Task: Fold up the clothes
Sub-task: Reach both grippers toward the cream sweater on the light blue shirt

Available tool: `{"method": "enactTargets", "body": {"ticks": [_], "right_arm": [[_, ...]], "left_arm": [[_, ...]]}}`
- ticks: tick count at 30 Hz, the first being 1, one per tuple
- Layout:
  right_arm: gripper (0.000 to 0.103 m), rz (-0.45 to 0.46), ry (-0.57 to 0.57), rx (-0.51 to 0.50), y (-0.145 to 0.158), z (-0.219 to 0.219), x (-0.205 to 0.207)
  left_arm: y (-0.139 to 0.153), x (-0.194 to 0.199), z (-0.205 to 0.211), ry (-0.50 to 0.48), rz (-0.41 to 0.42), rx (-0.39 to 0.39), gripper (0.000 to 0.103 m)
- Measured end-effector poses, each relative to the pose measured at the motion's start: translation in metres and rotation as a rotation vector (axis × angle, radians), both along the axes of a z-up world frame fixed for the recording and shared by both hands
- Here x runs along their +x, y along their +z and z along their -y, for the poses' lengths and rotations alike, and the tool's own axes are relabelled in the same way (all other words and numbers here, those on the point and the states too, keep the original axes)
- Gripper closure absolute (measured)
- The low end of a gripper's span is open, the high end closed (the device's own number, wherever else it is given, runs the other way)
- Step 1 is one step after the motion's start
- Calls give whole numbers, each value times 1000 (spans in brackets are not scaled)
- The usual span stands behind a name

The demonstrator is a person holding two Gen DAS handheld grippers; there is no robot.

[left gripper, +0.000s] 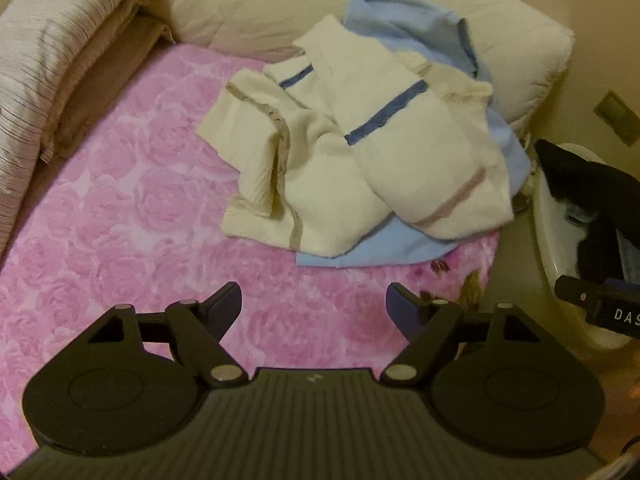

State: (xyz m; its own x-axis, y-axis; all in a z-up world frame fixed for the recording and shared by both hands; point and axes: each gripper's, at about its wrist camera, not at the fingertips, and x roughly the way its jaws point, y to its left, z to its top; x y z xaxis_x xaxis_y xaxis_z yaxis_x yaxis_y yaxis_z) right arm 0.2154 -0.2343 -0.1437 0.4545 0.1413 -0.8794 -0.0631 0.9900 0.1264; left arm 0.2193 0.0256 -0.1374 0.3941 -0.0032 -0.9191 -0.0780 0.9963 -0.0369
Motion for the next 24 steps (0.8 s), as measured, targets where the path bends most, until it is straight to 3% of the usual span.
{"method": "enactTargets", "body": {"ticks": [7, 12, 19, 24], "right_arm": [[27, -10, 45, -25, -34, -12, 75], [27, 11, 51, -9, -53, -18, 132], [27, 19, -79, 111, -84, -2, 200], [27, 6, -197, 210, -112, 18, 225]], "left_arm": [[-42, 69, -17, 21, -48, 7, 26], [-67, 117, -29, 30, -46, 7, 26], [-103, 174, -44, 64, -30, -20, 26], [-123, 204, -53, 135, -7, -63, 25]]}}
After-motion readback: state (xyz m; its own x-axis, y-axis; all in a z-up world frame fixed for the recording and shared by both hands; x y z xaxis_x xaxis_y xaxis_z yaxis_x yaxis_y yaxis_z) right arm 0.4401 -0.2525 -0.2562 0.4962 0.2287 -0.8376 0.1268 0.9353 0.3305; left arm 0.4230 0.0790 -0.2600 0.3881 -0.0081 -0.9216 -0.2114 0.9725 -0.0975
